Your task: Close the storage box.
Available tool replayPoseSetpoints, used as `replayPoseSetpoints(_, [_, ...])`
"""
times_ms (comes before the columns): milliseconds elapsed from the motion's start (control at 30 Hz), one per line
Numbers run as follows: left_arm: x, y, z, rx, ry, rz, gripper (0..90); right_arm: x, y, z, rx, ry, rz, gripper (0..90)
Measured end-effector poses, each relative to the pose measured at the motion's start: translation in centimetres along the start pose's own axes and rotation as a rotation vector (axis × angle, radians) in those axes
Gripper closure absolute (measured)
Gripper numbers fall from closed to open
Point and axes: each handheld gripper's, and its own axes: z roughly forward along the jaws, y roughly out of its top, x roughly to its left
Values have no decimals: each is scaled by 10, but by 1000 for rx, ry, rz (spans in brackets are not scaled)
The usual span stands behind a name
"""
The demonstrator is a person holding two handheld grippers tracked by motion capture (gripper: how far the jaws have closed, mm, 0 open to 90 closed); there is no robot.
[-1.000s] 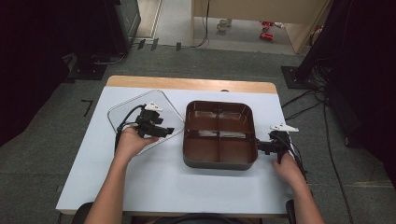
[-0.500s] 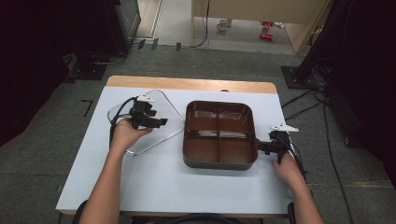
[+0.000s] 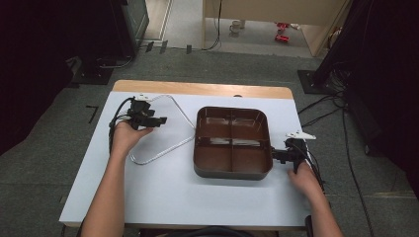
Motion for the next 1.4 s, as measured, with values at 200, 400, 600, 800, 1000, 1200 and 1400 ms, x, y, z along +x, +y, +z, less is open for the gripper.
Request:
replayPoseSetpoints(200, [12, -9, 7, 25, 23, -32, 353, 0, 0, 0, 0, 0, 0, 125])
replayPoseSetpoints(400, [15, -24, 16, 37, 64, -46, 401, 0, 0, 0, -1, 0, 0, 126])
replayPoseSetpoints(600, [15, -30, 20, 52, 73, -47, 425, 0, 0, 0, -1, 0, 0, 126])
replayPoseSetpoints(800, [15, -32, 20, 31, 77, -33, 496, 0, 0, 0, 0, 0, 0, 126])
replayPoseSetpoints(1000, [7, -29, 20, 48, 104, -10, 587, 0, 0, 0, -1, 0, 0, 125])
replayPoseSetpoints(1200, [9, -29, 19, 43, 92, -31, 592, 0, 0, 0, -1, 2, 1, 125])
replayPoseSetpoints(1400, [11, -27, 17, 48, 92, -48, 593, 0, 0, 0, -2, 2, 2, 125])
